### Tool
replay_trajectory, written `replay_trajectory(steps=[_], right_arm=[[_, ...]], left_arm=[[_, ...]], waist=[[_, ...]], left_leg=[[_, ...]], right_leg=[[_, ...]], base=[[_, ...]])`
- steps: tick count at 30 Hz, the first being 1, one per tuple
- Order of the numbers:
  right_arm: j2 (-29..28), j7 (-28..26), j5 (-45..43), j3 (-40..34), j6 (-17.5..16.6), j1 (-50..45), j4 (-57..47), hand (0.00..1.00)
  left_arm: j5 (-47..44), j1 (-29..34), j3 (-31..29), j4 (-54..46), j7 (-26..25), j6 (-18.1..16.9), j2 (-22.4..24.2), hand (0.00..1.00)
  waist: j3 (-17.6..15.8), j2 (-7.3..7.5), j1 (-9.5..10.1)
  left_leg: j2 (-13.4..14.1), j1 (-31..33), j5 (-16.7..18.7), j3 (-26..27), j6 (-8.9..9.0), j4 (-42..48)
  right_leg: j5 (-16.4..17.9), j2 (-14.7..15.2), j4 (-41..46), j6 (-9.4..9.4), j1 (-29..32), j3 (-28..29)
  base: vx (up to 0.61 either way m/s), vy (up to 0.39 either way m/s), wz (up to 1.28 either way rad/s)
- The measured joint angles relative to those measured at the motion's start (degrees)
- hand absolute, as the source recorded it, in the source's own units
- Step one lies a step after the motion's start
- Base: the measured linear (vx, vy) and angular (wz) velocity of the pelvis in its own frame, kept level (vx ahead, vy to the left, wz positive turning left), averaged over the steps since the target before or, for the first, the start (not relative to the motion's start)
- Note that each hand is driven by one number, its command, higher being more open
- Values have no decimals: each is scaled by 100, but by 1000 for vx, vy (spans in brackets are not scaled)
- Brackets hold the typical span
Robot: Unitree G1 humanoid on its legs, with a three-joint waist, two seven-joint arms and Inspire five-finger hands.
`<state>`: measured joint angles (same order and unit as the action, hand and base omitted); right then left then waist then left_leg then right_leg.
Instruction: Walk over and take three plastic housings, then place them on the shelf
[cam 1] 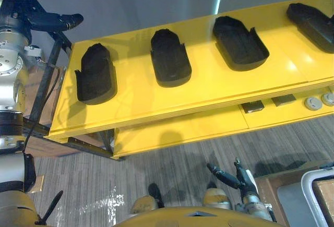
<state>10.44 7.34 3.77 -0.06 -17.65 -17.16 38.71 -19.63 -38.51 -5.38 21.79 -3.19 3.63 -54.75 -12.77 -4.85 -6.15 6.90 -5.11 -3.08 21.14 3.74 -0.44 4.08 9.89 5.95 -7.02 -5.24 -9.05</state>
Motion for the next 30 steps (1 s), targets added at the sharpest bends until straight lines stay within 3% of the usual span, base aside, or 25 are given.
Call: replay_trajectory(steps=[3,5,7,10,11,12,13,19,23,30], right_arm=[[-4,231,-49,125,-248,-55,-569,100],[-49,416,-74,140,-344,-111,-1118,100],[-165,534,-94,103,-473,-275,-1778,100],[-307,563,-211,100,-696,-453,-2556,100],[-392,564,-212,99,-736,-458,-2720,100],[-419,565,-212,99,-745,-455,-2778,100],[-457,562,-211,123,-767,-455,-2842,100],[-630,539,-243,280,-578,-524,-2819,100],[-629,440,-249,391,-515,-622,-2597,100],[-608,454,-289,501,-397,-634,-1688,100]], left_arm=[[-16,153,-46,-420,-316,-288,3,100],[-9,743,-369,-1300,-460,-496,156,100],[5,1566,-803,-2361,-507,-776,709,100],[249,2950,-1012,-3629,-518,-1203,1979,100],[382,3444,-1011,-3903,-508,-1296,2502,0],[442,3675,-1009,-3991,-505,-1329,2753,0],[457,4213,-977,-4134,-509,-1366,3322,0],[345,6021,-573,-4299,-633,-1402,4807,0],[344,6571,-61,-4371,-581,-1423,5147,0],[341,6521,-39,-4371,-555,-1637,5172,0]], waist=[[103,13,16],[131,47,6],[261,85,5],[466,161,38],[518,202,56],[535,221,70],[574,255,135],[621,332,348],[624,333,441],[648,313,445]], left_leg=[[27,-34,-25,85,39,-74],[21,-41,-34,128,46,-95],[10,-68,-47,146,45,-161],[-11,-186,-81,129,64,-300],[-10,-190,-84,98,69,-308],[-10,-193,-89,78,75,-318],[-9,-217,-105,59,84,-401],[-22,-179,-138,-20,91,-432],[-10,-138,-156,-63,102,-433],[-10,-119,-158,-79,106,-434]], right_leg=[[-91,-37,-124,7,-21,31],[-131,-42,-145,-5,-2,76],[-149,-42,-194,-9,-11,87],[-162,-55,-312,-18,-136,45],[-164,-59,-334,-18,-174,7],[-164,-62,-344,-18,-179,-16],[-179,-81,-407,-9,-189,-46],[-190,-76,-435,-7,-199,-128],[-242,-94,-540,-4,-229,-184],[-315,-101,-704,-15,-298,-253]], base=[[-24,-3,-12],[-19,14,-11],[14,10,-7],[35,2,4],[16,-2,14],[-13,-9,14],[-26,-9,10],[-1,1,8],[-2,0,5],[0,0,0]])
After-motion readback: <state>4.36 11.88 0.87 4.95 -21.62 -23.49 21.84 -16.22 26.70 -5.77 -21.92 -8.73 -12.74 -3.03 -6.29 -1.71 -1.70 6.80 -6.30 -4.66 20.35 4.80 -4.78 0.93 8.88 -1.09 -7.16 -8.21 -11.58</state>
